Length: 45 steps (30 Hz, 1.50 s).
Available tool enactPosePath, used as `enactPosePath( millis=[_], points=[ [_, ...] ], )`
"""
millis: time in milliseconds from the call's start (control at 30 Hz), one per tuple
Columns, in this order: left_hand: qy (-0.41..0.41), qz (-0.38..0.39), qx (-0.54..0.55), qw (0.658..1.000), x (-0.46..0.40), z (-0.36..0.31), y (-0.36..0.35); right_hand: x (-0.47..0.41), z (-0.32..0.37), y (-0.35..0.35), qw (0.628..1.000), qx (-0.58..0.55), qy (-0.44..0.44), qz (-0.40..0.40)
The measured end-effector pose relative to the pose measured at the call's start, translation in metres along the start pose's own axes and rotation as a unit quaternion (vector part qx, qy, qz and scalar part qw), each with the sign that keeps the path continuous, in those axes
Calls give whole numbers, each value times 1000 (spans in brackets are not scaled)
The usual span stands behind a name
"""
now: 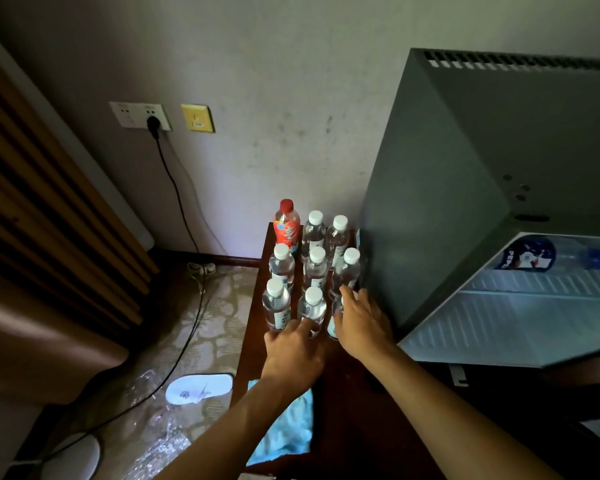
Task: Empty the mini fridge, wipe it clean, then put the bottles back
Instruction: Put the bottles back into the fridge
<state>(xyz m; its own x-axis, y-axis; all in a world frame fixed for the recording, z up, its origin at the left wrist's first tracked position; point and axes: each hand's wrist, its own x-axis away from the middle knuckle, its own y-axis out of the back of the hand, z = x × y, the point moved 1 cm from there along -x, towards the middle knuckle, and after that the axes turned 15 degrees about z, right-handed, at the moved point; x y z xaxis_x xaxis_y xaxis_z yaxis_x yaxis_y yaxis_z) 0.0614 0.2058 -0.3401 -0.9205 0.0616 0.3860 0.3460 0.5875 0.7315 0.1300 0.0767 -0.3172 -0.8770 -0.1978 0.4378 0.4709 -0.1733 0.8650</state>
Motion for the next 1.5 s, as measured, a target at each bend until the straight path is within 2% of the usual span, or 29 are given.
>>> enactPosePath(
  millis=[300, 533, 667, 800, 1000, 1100, 1300, 1500],
  points=[
    [43, 112, -23, 992, -3, -3, -14, 10, -13, -19, 999, 8, -28, -24],
    [4, 160, -2, 987, -9, -6, -32, 46, -28, -11, 997, -39, 34, -56],
    [-20, 147, 23, 989, -11, -14, -46, 68, -32, -5, 989, -119, 61, -68],
    [-18, 100, 88, 991, -6, -29, -55, 82, -48, -2, 968, -230, 67, -74],
    [-18, 63, 114, 991, 0, -50, -68, 93, -77, 4, 940, -311, 97, -99],
    [-22, 68, 127, 989, 1, -68, -83, 95, -100, 7, 927, -348, 96, -100],
    [-10, 48, 111, 993, 5, -98, -101, 96, -148, -3, 900, -413, 127, -55],
    [0, 46, 61, 997, 5, -124, -106, 85, -182, -14, 871, -448, 183, 88]
  ],
)
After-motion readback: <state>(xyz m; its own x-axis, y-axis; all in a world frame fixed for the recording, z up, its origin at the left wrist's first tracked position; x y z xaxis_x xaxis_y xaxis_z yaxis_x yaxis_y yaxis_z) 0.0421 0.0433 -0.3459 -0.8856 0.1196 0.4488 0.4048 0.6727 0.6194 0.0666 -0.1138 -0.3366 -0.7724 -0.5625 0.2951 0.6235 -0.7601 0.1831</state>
